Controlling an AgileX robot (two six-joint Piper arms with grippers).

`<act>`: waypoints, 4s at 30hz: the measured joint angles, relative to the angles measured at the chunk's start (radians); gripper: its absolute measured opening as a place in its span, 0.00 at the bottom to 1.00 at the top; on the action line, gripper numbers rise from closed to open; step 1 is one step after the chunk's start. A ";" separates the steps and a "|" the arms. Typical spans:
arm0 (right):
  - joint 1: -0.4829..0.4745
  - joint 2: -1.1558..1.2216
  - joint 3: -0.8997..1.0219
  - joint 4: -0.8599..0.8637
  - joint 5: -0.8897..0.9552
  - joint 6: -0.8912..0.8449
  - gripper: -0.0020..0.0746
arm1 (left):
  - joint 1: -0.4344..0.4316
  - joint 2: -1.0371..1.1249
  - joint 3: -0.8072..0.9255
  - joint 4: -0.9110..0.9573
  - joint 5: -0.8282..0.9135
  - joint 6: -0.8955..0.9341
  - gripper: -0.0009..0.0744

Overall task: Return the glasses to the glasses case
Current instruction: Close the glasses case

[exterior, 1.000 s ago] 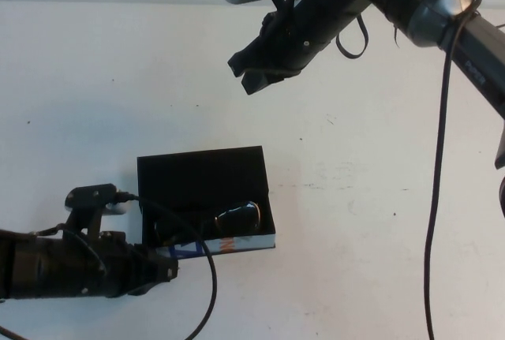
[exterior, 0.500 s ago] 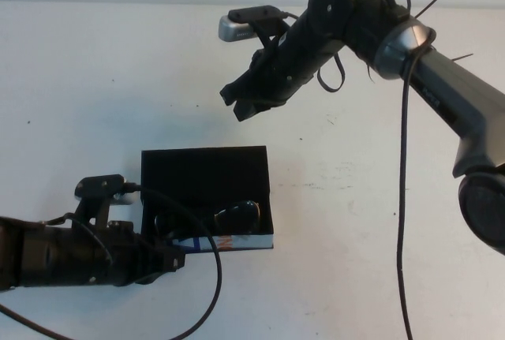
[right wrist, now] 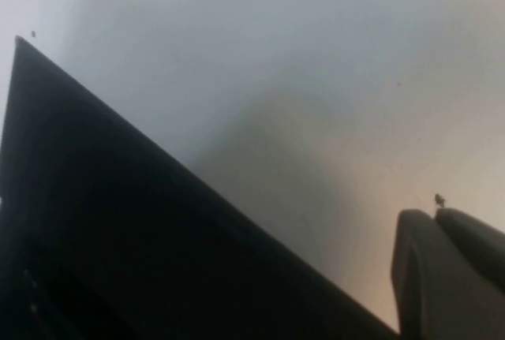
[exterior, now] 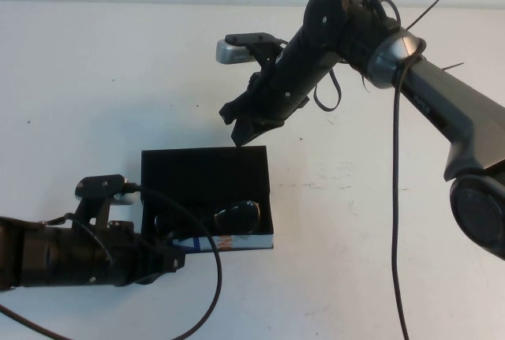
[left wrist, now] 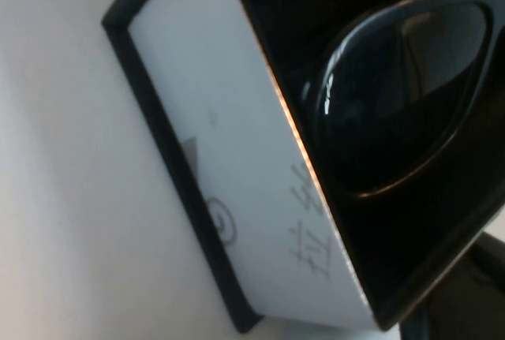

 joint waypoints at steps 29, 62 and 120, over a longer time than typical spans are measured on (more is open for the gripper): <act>0.031 -0.004 0.036 0.033 -0.008 0.016 0.01 | 0.000 0.000 0.000 0.000 -0.006 0.004 0.01; 0.024 0.020 0.043 0.025 0.000 0.022 0.01 | 0.000 0.000 0.000 0.000 -0.008 0.004 0.01; 0.195 -0.446 0.592 0.021 -0.011 -0.004 0.01 | 0.000 -1.166 0.041 0.839 -0.272 -0.811 0.01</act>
